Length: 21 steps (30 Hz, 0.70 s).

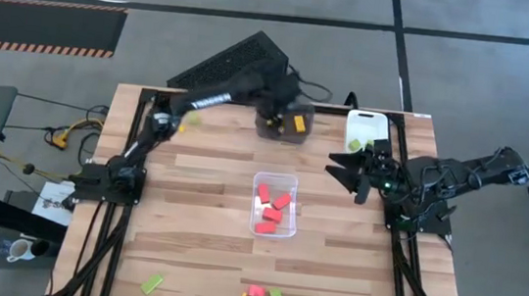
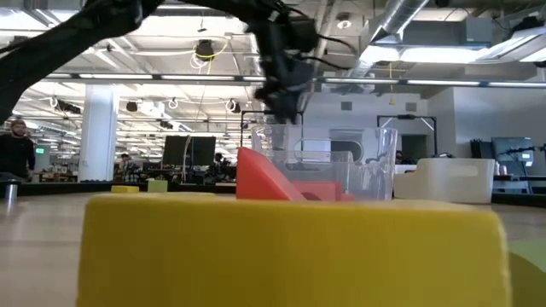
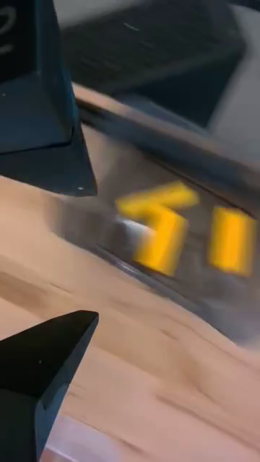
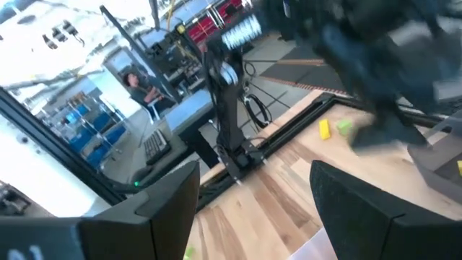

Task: Sort & place blocks by color
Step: Put the pink block into the transparent bin

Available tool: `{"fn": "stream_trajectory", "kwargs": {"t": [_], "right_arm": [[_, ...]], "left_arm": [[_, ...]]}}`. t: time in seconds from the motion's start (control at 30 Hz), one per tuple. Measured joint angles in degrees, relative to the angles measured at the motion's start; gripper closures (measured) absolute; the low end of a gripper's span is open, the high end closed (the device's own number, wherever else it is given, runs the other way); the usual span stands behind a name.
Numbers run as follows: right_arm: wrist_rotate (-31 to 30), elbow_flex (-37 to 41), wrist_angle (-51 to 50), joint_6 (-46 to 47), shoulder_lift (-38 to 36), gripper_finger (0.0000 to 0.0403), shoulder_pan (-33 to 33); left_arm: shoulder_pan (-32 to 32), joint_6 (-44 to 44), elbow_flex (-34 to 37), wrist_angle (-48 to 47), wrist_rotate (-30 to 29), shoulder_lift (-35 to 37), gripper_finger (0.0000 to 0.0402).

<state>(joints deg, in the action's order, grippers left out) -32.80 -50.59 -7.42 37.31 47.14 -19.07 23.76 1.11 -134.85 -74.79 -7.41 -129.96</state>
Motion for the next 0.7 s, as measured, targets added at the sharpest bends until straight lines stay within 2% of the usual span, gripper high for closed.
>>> {"fn": "stream_trajectory", "kwargs": {"t": [0.1,0.2,0.33,0.43,0.53,0.7], "right_arm": [[0.03,-0.02,-0.16,-0.27,1.11,0.0117,-0.11],[0.32,-0.03,-0.99,-0.23,2.96,0.0117,-0.11],[1.01,-0.02,-0.92,0.15,5.45,0.0117,-0.09],[3.03,-0.02,-0.91,1.44,7.29,0.0117,-0.09],[6.57,-0.02,-1.22,2.14,8.95,0.0117,-0.07],[18.25,-0.02,-0.92,3.2,13.09,0.0117,-0.1]], "left_arm": [[3.03,0.84,1.72,-7.82,-2.21,3.01,0.0145],[6.71,1.37,7.57,-8.59,-2.75,8.63,0.0145],[13.13,0.36,20.57,-7.15,-1.04,19.71,0.0145],[16.1,-1.63,32.49,-5.37,3.18,27.48,0.0145],[16.23,-2.24,43.75,-4.51,7.36,37.0,0.0145],[11.33,-3.92,60.75,-1.48,12.21,51.47,0.0145]]}}
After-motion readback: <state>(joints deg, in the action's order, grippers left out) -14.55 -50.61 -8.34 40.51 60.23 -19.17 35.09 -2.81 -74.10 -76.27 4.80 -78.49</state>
